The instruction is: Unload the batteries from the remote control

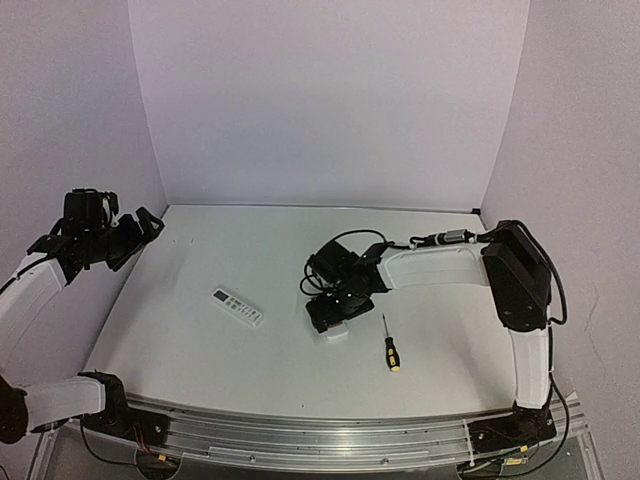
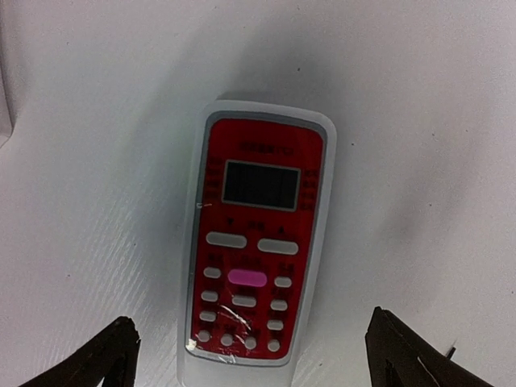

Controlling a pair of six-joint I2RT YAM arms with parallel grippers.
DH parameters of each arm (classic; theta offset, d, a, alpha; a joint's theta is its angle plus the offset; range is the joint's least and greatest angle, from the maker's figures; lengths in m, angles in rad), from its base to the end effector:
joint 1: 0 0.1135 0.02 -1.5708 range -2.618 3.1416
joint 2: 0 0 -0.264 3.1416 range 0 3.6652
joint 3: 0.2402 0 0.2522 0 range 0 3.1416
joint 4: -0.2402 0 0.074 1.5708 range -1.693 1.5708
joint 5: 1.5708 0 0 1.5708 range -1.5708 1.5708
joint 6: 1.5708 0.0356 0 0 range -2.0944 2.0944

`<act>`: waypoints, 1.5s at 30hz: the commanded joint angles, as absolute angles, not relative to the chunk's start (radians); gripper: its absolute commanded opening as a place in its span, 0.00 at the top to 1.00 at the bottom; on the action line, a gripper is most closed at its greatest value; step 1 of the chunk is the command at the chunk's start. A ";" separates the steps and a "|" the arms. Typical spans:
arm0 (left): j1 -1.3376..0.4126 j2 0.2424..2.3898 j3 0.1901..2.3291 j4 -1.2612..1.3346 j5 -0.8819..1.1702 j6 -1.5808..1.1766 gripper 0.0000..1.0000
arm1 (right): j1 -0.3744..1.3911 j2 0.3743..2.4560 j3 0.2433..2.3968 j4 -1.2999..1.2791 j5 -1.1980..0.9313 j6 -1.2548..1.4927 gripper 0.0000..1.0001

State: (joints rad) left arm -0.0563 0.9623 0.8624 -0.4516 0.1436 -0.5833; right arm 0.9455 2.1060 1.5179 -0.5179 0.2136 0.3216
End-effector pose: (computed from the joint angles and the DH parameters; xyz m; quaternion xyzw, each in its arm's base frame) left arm 0.2112 -0.0170 0.3081 -0.1930 0.8497 -0.2124 0.4423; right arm 0.2640 0.3527 0.1574 -0.2736 0.9284 0.0520 0.2460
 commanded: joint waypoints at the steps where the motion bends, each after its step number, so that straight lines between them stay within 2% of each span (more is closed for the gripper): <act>1: -0.057 0.949 0.850 -0.414 0.165 -0.601 0.00 | 0.991 2.182 1.569 -0.530 0.264 0.302 0.11; 5: -0.057 0.953 0.860 -0.427 0.174 -0.612 0.00 | 0.992 2.203 1.557 -0.529 0.283 0.334 0.18; 7: -0.056 0.949 0.866 -0.432 0.192 -0.612 0.00 | 0.992 2.208 1.543 -0.528 0.298 0.353 0.26; 12: -0.056 0.926 0.851 -0.413 0.223 -0.605 0.00 | 0.992 2.183 1.510 -0.514 0.285 0.406 0.65; 15: -0.057 0.923 0.841 -0.379 0.287 -0.585 0.00 | 0.992 2.129 1.489 -0.497 0.200 0.429 0.76; 17: -0.057 0.931 0.831 -0.323 0.372 -0.557 0.00 | 0.991 2.071 1.484 -0.490 0.118 0.443 0.82; 23: -0.120 1.028 0.755 0.009 0.938 -0.357 0.00 | 0.923 1.891 1.453 -0.489 -0.337 0.503 0.98; 26: -0.241 1.047 0.700 0.080 0.996 -0.159 0.00 | 0.901 1.830 1.442 -0.487 -0.585 0.519 1.00; 29: -0.377 1.074 0.693 0.043 1.048 0.081 0.00 | 0.900 1.801 1.455 -0.488 -0.824 0.544 1.00; 32: -0.404 1.094 0.701 0.035 1.115 0.227 0.01 | 0.900 1.786 1.479 -0.485 -1.008 0.594 1.00; 37: -0.409 1.115 0.739 0.015 1.250 0.411 0.03 | 0.919 1.793 1.527 -0.473 -1.129 0.651 1.00; 41: -0.414 1.162 0.819 -0.132 1.319 0.574 0.06 | 0.942 1.817 1.583 -0.450 -1.151 0.707 1.00; 45: -0.424 1.177 0.846 -0.174 1.401 0.653 0.09 | 0.944 1.827 1.615 -0.377 -1.160 0.787 1.00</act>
